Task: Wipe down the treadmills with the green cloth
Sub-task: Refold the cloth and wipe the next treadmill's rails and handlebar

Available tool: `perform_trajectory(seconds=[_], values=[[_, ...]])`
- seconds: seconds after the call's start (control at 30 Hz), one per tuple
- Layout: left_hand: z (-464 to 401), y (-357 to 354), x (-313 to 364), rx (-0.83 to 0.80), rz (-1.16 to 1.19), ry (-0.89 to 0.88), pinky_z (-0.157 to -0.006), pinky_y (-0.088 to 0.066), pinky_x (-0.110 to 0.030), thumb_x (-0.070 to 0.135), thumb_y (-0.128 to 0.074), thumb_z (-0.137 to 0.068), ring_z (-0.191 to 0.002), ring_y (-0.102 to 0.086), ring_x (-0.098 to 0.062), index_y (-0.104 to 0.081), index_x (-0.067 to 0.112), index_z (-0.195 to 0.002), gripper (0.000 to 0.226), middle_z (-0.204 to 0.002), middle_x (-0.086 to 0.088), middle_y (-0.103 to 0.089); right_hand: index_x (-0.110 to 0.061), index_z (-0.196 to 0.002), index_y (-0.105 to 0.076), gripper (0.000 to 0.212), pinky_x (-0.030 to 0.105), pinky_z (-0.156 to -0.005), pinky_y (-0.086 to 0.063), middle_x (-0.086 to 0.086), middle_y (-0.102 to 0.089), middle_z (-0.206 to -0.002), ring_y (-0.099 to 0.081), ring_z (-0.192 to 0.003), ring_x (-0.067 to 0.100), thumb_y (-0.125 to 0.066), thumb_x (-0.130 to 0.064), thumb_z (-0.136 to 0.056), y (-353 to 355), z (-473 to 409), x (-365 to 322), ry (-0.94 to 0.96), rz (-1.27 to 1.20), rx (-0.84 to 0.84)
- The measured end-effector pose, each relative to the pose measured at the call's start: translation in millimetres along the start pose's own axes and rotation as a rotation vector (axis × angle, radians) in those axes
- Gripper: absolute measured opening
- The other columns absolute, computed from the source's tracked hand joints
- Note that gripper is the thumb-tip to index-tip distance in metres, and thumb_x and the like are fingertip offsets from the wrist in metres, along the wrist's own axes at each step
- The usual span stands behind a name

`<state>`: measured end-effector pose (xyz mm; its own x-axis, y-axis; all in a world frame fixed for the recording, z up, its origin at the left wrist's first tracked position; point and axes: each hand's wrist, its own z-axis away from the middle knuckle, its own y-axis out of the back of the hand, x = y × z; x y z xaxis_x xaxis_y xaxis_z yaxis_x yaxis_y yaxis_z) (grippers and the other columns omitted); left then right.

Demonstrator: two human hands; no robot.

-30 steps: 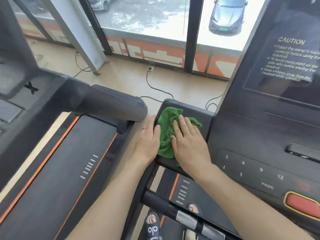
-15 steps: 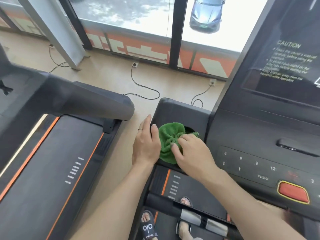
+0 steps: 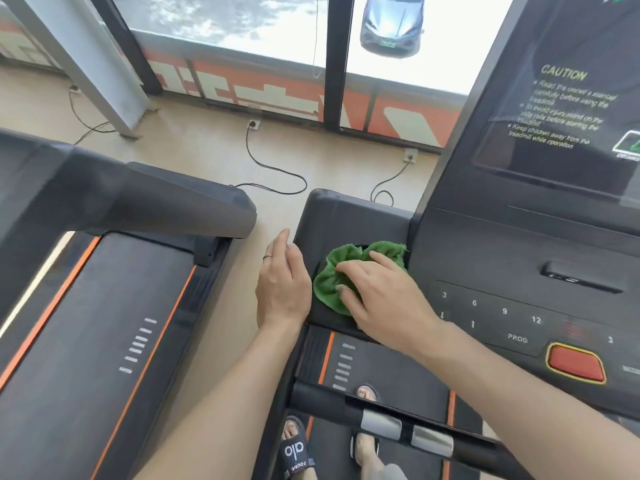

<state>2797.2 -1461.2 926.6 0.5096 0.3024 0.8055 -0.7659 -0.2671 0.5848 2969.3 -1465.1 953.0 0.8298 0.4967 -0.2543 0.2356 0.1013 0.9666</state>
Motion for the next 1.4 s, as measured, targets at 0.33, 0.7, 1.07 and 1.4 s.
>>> perform_trajectory(seconds=[0.33,0.7,1.07,1.4], values=[[0.3,-1.8,0.4,0.016,-0.016,0.03,-0.108,-0.034,-0.033,0.03,-0.027,-0.108,-0.135,-0.045,-0.019,-0.047,0.021,-0.148,0.045,-0.146,-0.001,-0.054,-0.016,-0.112,-0.06,0.045,0.042,-0.101,-0.039,0.004,-0.061,-0.119,-0.056,-0.111,0.025,-0.026,-0.044,-0.105,5.3,0.9,19.9,0.152,0.311,-0.124],[-0.5,-1.9,4.1,-0.02,-0.064,0.051,-0.104,-0.038,-0.037,0.033,-0.026,-0.108,-0.132,-0.048,-0.021,-0.048,0.025,-0.147,0.046,-0.146,0.001,-0.054,-0.012,-0.086,-0.059,0.025,0.04,-0.065,-0.042,0.007,-0.055,-0.082,-0.05,-0.074,0.028,-0.051,-0.033,-0.097,9.3,5.0,-5.5,-0.011,0.238,0.235],[-3.5,-3.2,2.8,-0.028,-0.058,0.061,-0.105,-0.034,-0.032,0.032,-0.025,-0.109,-0.135,-0.045,-0.017,-0.047,0.025,-0.147,0.045,-0.15,0.004,-0.05,-0.007,-0.102,-0.063,0.03,0.041,-0.067,-0.032,0.015,-0.056,-0.092,-0.049,-0.08,0.032,-0.043,-0.028,-0.097,6.2,-30.6,34.8,-0.177,0.572,0.124],[-7.1,-3.2,-1.6,-0.021,0.056,0.048,-0.105,-0.031,-0.025,0.032,-0.025,-0.106,-0.135,-0.046,-0.015,-0.052,0.021,-0.144,0.048,-0.145,0.004,-0.056,-0.014,-0.082,-0.054,0.025,0.041,-0.061,-0.031,0.009,-0.05,-0.084,-0.044,-0.073,0.029,-0.041,-0.026,-0.1,-32.6,16.8,-63.7,-0.132,0.263,0.281]])
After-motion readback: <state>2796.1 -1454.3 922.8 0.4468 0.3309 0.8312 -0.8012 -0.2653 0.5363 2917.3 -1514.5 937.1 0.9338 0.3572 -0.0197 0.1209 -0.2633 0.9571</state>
